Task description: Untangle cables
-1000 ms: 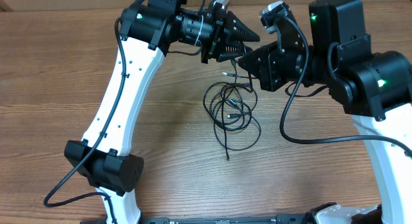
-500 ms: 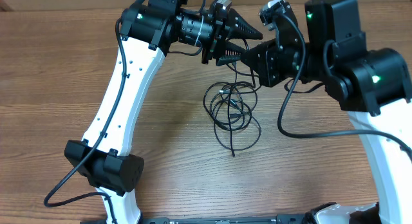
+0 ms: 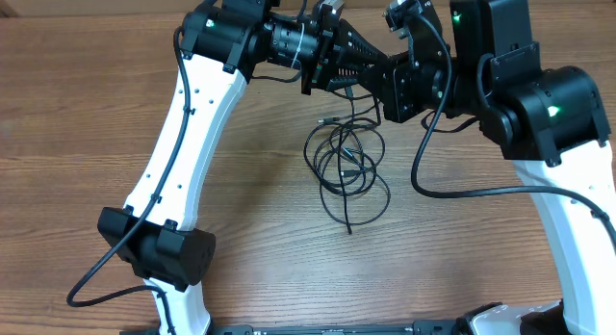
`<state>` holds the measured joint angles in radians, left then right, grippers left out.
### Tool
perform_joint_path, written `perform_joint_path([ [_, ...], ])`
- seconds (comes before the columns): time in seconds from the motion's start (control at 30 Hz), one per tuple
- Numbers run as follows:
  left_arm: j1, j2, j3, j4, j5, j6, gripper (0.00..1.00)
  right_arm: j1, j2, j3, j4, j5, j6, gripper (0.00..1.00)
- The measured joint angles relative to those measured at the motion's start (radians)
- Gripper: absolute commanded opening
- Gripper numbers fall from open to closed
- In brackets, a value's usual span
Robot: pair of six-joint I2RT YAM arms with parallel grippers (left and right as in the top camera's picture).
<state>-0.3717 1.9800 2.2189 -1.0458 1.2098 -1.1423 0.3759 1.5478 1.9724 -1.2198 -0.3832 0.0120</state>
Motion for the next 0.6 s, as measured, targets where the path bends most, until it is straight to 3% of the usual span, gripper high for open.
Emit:
perform_joint_path([
  [0.43,-0.002,0.0,0.0,0.003,-0.082,0.0,0.28,0.001,0.006,0.0,-0.021,0.05,0.015,0.04],
  [0.6,-0.002,0.0,0.0,0.004,-0.098,-0.002,0.16,0.001,0.006,0.0,-0.027,0.055,0.018,0.04],
])
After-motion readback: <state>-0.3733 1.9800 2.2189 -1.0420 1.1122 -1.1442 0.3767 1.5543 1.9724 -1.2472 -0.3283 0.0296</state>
